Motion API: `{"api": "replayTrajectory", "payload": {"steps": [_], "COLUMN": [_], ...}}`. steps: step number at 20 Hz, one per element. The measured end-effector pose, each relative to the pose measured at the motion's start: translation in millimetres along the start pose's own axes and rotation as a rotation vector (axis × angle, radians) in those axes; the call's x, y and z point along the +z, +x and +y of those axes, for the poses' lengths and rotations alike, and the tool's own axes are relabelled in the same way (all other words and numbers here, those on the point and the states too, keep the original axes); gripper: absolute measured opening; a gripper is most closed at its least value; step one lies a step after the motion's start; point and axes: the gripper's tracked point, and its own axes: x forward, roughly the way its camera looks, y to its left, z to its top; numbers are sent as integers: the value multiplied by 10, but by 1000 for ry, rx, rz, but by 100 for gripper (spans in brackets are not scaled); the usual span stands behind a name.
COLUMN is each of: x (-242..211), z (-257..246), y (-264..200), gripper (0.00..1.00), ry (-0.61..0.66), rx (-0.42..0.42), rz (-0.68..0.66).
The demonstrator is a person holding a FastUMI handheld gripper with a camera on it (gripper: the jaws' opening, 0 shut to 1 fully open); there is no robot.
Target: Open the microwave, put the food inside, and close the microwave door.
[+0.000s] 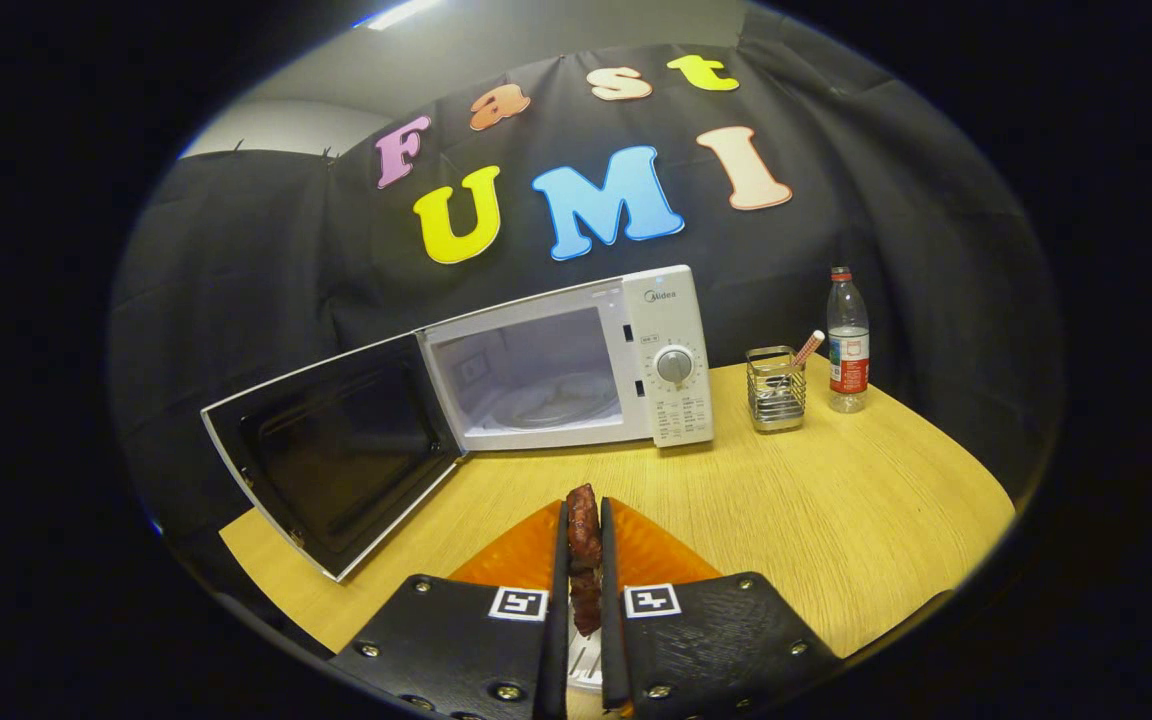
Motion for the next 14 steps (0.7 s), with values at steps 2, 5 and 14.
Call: {"api": "replayTrajectory", "payload": {"steps": [2, 5, 14], "x": [104, 248, 671], "z": [48, 137, 661], "y": [71, 261, 1161], "gripper": [14, 14, 13], "ry": [23, 50, 201], "rx": [12, 29, 98], "rz": [1, 4, -19]}}
